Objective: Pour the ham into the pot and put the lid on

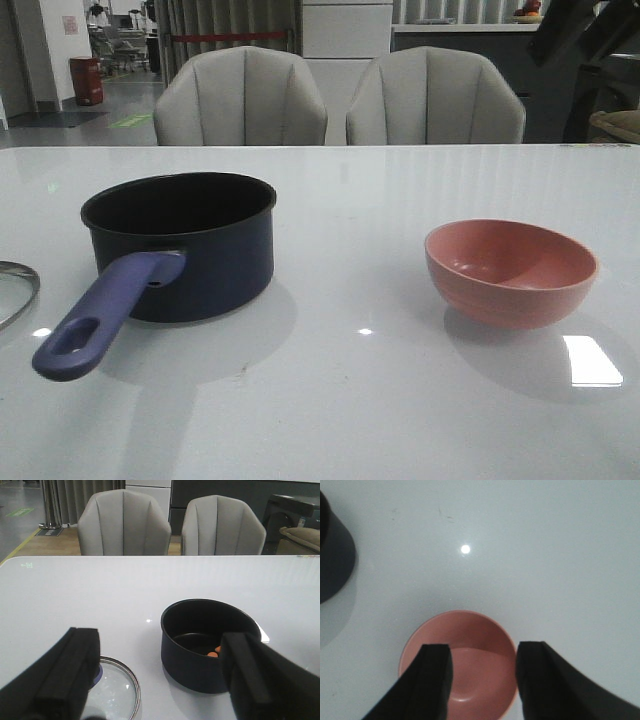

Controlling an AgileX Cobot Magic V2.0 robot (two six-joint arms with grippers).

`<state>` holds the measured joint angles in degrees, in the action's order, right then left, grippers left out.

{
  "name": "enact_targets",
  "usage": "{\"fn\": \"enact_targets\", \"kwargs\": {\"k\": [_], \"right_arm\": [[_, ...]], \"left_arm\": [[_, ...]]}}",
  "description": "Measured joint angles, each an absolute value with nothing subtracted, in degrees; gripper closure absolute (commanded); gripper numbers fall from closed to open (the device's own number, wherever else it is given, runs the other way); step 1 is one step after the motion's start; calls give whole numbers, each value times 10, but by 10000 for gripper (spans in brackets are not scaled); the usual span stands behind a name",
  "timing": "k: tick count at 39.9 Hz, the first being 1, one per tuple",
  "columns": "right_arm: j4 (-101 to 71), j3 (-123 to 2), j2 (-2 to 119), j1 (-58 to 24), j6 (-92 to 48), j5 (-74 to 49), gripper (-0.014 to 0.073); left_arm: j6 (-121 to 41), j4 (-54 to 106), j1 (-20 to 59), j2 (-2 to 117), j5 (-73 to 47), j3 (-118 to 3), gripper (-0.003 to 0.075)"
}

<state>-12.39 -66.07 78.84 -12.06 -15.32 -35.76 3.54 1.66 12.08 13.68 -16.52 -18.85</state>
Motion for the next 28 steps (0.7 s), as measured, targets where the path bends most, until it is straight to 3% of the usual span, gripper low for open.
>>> {"fn": "enact_targets", "kwargs": {"k": [9,20,28], "right_arm": [[-167,-516,646,-141,-154,-263,173],[-173,-321,394,-142,-155,-130,173],[-177,-189,209,-190,-155,-46,173]], "left_arm": [[35,17,121,137,-165,-188,192],[35,17,121,137,-165,-188,192],[35,17,121,137,-165,-188,192]]}}
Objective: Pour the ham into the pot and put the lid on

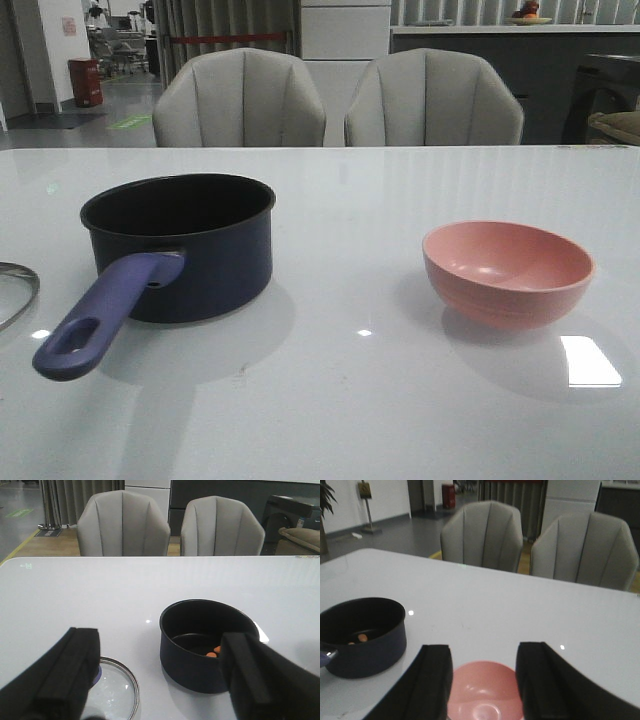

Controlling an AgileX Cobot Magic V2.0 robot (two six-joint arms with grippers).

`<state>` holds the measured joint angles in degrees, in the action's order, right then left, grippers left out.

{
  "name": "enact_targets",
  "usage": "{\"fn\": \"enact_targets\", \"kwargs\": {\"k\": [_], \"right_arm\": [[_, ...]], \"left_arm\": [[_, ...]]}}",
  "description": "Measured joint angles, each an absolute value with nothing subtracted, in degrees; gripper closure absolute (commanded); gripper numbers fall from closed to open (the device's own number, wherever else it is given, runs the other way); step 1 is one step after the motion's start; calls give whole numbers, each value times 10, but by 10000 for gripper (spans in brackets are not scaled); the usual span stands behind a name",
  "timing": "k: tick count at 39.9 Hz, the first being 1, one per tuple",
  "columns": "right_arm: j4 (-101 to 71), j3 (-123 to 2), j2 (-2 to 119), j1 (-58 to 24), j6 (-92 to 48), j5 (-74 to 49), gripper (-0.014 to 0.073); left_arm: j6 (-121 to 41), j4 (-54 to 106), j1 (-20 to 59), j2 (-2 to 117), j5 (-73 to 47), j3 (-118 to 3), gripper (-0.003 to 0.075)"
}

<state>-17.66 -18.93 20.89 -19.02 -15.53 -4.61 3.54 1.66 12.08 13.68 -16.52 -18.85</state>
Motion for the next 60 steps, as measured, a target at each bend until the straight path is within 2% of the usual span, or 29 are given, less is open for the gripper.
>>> {"fn": "enact_targets", "kwargs": {"k": [4,7,9,13,16,29,32,34,39,50,60], "right_arm": [[-177,-138,142,-210,-155,-28,176],[-177,-107,111,-215,-155,-25,218],[-177,-94,101,-217,-155,-25,283],[-177,-81,95,-217,-155,-24,478],[-177,-79,95,-217,-155,-21,436],[-177,-79,95,-217,-155,-18,437],[-177,-79,95,-217,-155,-18,437],[-177,-79,95,-217,-155,-17,437],[-177,-79,95,-217,-155,-17,437],[-177,-79,95,-217,-155,-17,437],[-177,-79,95,-217,-155,-17,436]], "left_arm": [[35,17,121,137,-165,-188,192],[35,17,121,137,-165,-188,192],[35,17,121,137,-165,-188,192],[35,17,121,137,-165,-188,192],[35,17,121,137,-165,-188,192],[35,15,121,137,-187,-193,183],[35,15,121,147,-203,-209,155],[35,15,121,159,-214,-223,108],[35,14,121,219,-255,-273,26],[91,-13,119,401,-340,-375,30],[150,-50,68,572,-412,-448,30]]}}
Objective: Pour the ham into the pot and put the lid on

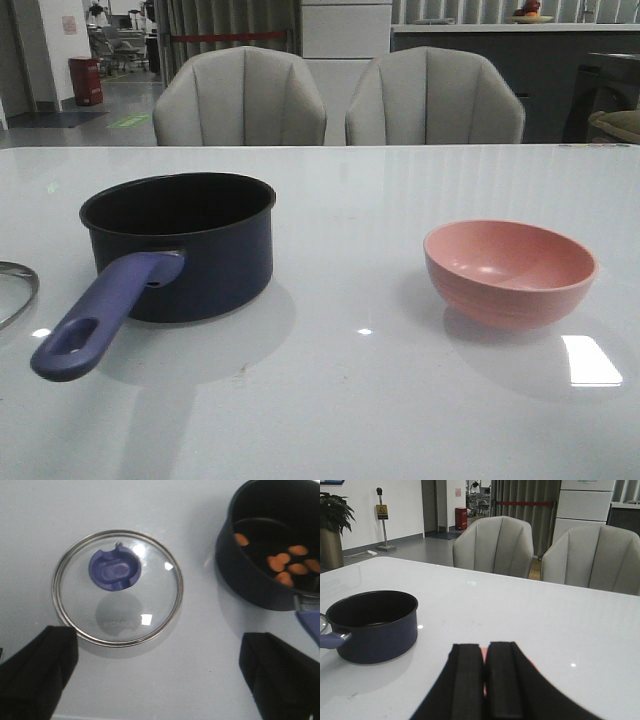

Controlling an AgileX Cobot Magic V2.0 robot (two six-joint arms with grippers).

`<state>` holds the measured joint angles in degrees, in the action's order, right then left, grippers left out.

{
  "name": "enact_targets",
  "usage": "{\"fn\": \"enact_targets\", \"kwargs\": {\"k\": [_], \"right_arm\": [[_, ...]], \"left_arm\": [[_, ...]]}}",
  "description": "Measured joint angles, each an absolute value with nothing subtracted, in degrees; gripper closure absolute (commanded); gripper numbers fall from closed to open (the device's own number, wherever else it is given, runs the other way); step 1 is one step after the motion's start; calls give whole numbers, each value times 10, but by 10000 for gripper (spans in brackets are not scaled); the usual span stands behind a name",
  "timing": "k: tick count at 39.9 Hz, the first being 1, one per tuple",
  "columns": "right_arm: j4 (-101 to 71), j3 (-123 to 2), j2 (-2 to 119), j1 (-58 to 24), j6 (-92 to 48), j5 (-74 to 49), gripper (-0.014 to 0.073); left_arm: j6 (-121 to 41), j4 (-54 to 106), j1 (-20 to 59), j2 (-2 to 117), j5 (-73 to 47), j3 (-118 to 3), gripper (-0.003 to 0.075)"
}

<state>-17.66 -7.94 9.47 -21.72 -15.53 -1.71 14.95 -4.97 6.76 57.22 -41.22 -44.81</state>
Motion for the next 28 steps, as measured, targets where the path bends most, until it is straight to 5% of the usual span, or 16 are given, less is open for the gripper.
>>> {"fn": "enact_targets", "kwargs": {"k": [28], "right_arm": [[-177,-79,95,-217,-155,-17,436]], "left_arm": [[73,34,-47,948,-589,-750,30]]}}
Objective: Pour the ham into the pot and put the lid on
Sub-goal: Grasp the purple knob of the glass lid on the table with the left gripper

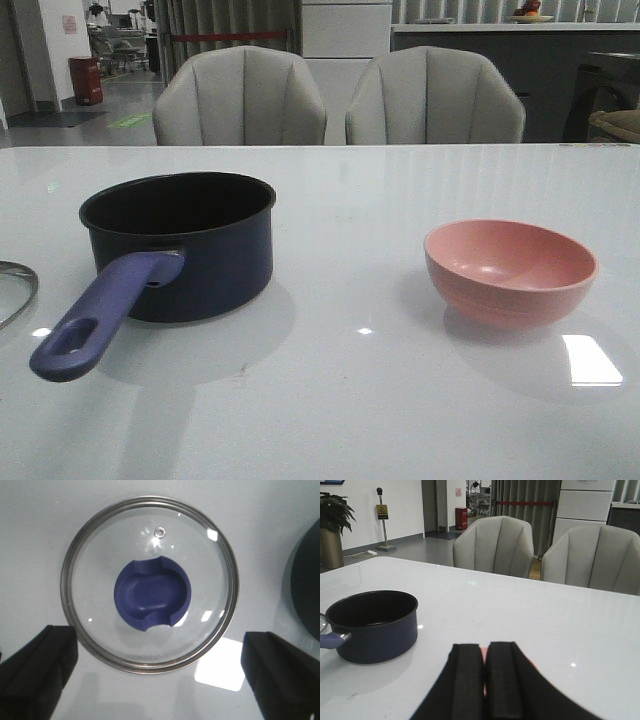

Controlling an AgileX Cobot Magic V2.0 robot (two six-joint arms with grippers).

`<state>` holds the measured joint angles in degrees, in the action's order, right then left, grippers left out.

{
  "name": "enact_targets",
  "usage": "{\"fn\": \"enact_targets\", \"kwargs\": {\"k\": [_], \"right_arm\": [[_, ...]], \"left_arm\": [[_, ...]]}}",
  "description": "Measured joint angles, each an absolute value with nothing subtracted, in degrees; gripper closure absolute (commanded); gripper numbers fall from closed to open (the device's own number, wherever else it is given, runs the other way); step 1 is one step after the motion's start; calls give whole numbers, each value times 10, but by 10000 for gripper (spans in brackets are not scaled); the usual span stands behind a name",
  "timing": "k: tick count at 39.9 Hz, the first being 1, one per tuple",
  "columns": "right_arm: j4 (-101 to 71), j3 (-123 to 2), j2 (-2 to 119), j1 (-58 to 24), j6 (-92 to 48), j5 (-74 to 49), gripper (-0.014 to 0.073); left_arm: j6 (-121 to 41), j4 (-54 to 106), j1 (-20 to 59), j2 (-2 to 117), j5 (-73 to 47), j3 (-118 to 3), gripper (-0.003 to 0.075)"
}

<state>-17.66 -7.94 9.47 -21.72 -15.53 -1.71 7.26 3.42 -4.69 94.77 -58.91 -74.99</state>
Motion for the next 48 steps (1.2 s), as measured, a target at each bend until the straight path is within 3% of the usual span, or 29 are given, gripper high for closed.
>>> {"fn": "enact_targets", "kwargs": {"k": [20,44,48], "right_arm": [[-177,-79,95,-217,-155,-17,436],[-177,-79,95,-217,-155,-17,436],[-177,-79,95,-217,-155,-17,436]], "left_arm": [[79,40,-61,1053,-584,-772,30],[49,59,-69,1098,-553,-773,31],[49,60,-69,1104,-552,-773,71]]}}
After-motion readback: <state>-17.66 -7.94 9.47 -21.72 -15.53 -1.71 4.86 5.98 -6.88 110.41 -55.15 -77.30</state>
